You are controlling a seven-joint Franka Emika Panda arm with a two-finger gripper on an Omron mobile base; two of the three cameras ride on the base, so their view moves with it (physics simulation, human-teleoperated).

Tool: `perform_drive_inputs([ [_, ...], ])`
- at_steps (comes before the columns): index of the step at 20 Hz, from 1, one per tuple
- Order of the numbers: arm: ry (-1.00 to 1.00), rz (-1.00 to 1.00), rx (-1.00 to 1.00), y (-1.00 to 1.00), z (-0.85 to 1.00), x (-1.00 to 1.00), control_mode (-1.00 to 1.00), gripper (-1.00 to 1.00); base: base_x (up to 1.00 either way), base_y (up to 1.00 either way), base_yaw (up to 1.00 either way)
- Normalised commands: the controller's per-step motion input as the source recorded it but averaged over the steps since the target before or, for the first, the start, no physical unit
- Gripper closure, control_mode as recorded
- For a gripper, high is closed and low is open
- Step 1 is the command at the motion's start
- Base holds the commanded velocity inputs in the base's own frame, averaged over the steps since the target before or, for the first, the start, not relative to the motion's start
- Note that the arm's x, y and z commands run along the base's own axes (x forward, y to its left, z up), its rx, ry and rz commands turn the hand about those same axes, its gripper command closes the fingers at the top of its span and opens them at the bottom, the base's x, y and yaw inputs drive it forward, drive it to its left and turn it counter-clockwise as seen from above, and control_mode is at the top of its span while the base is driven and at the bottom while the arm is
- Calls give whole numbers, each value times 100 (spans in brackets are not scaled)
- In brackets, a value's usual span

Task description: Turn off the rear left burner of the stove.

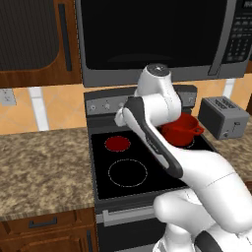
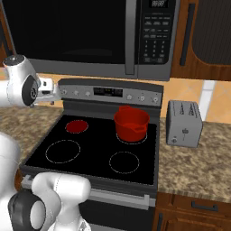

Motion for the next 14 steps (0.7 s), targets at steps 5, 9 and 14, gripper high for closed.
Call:
perform_drive_inputs([
  [5,-42,2,1,21,-29,0,-100,-100,0,0,0],
  [9,-39,0,4,0,-28,0,-100,-100,0,0,0],
  [14,-43,0,8,0,-27,0,-100,-100,0,0,0],
])
